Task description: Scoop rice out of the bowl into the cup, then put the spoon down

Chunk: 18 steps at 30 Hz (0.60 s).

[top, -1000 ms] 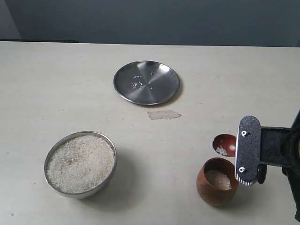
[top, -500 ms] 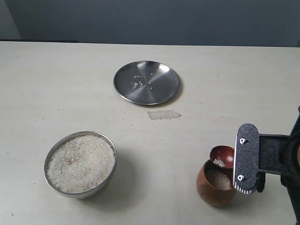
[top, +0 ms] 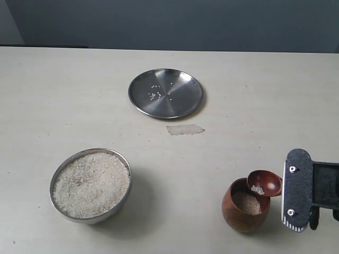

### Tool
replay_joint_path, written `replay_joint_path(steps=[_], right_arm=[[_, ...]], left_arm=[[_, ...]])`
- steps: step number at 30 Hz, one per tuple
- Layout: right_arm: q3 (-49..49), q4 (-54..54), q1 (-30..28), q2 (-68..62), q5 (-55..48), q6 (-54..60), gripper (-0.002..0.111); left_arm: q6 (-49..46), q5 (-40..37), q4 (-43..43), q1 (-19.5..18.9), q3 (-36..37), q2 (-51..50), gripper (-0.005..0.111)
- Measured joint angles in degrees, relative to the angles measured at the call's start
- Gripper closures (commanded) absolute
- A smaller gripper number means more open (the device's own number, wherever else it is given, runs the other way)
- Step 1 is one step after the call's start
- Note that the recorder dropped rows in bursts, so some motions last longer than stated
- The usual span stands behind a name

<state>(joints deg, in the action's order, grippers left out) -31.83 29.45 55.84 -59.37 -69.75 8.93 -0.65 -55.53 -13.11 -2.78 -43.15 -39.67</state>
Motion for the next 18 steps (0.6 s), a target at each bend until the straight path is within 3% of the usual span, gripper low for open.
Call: replay_joint_path(steps=[18], right_arm=[[1.74,9.13,2.57,3.5,0.94,-2.31,0.109]], left_arm=[[0.0,0.0,0.0,0.0,0.0,0.0,0.106]])
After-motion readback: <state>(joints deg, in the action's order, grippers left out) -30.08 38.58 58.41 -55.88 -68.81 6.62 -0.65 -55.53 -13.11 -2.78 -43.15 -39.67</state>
